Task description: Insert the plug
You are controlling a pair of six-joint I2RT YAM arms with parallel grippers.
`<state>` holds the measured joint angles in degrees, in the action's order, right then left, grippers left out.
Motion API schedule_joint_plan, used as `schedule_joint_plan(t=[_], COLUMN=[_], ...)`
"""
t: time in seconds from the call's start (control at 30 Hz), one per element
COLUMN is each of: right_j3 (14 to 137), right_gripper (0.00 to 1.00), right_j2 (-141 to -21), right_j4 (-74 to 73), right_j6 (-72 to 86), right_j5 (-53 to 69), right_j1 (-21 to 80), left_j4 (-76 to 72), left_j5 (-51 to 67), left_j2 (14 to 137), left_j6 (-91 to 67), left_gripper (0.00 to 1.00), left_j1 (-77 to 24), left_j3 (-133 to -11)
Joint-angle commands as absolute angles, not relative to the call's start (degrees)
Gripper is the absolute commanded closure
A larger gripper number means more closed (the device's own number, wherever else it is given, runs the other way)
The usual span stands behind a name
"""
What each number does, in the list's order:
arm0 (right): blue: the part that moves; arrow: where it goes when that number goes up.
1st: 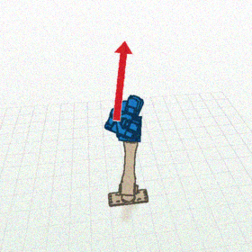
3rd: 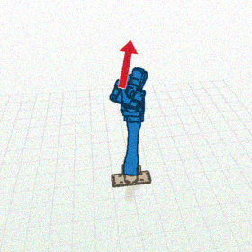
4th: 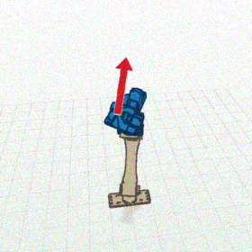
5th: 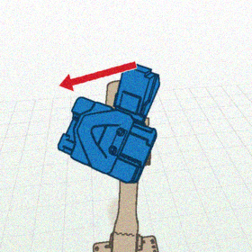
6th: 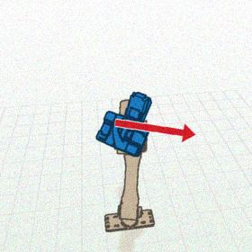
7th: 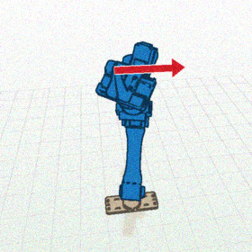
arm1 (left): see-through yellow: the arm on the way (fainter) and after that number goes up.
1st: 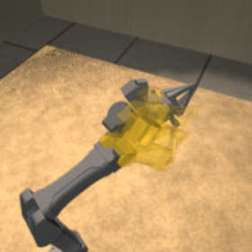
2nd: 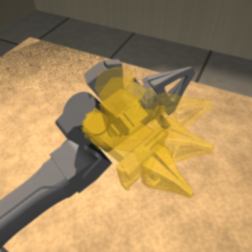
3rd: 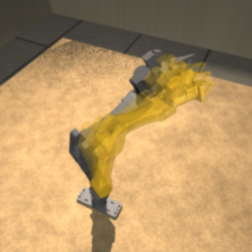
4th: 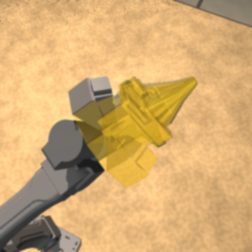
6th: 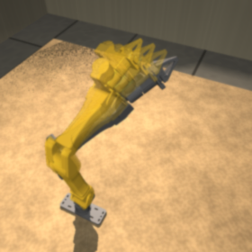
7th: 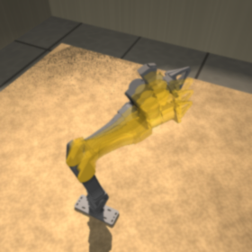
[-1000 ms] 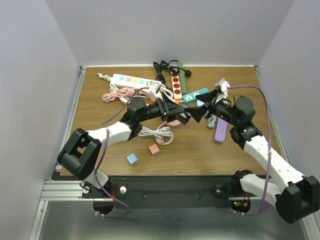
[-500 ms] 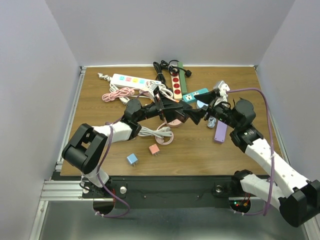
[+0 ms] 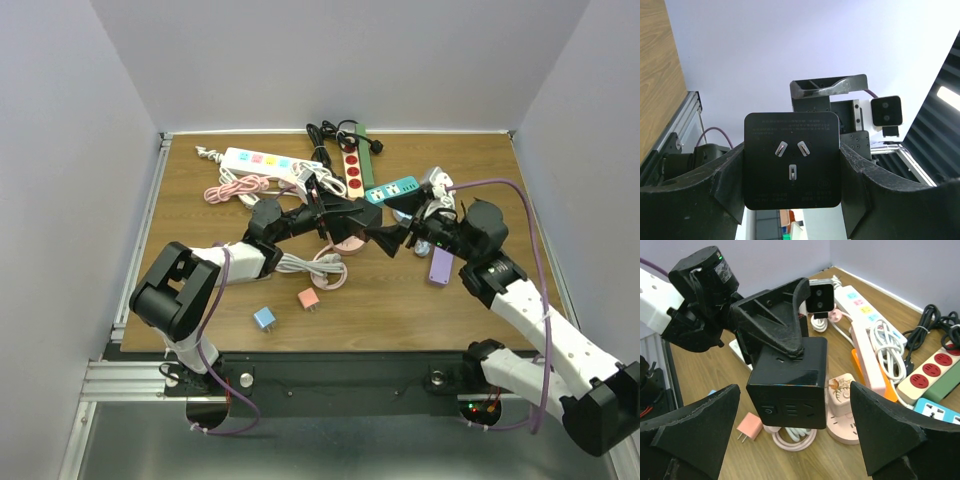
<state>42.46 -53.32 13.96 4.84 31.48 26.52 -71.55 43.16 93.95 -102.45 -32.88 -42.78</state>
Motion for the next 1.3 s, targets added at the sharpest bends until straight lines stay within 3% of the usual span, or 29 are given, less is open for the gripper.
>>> schedule_joint_plan(t=[0.0, 0.97, 1.1, 1.13, 1.27], right_j3=[43.2, 41.9, 42.2, 42.1, 42.4], right_gripper=[0.05, 0.09, 0.19, 0.27, 0.43], right_j2=[-53.4, -57.4, -58.3, -58.4, -59.8], right_j4=[13.8, 21.8, 23.4, 24.1, 24.1], right_j6=[3.3, 4.5, 5.5, 6.0, 6.4], right_j5=[31.1, 25.3, 26.5, 26.7, 27.2], right_j1=[28.7, 33.1, 33.2, 33.2, 33.3], left_j4=[-79.1, -84.6, -85.1, -85.4, -88.7], left_j5=[44.3, 41.9, 41.8, 41.9, 41.5], left_j2=[93.0, 89.2, 89.5, 89.8, 90.6], left_j6=[-104.1, -107.1, -107.5, -107.7, -109.5], left_gripper=[1.00, 1.00, 1.00, 1.00, 1.00], left_j1=[-32.4, -33.7, -34.6, -34.7, -35.1], left_j3=[-45.6, -39.3, -39.5, -39.5, -39.4])
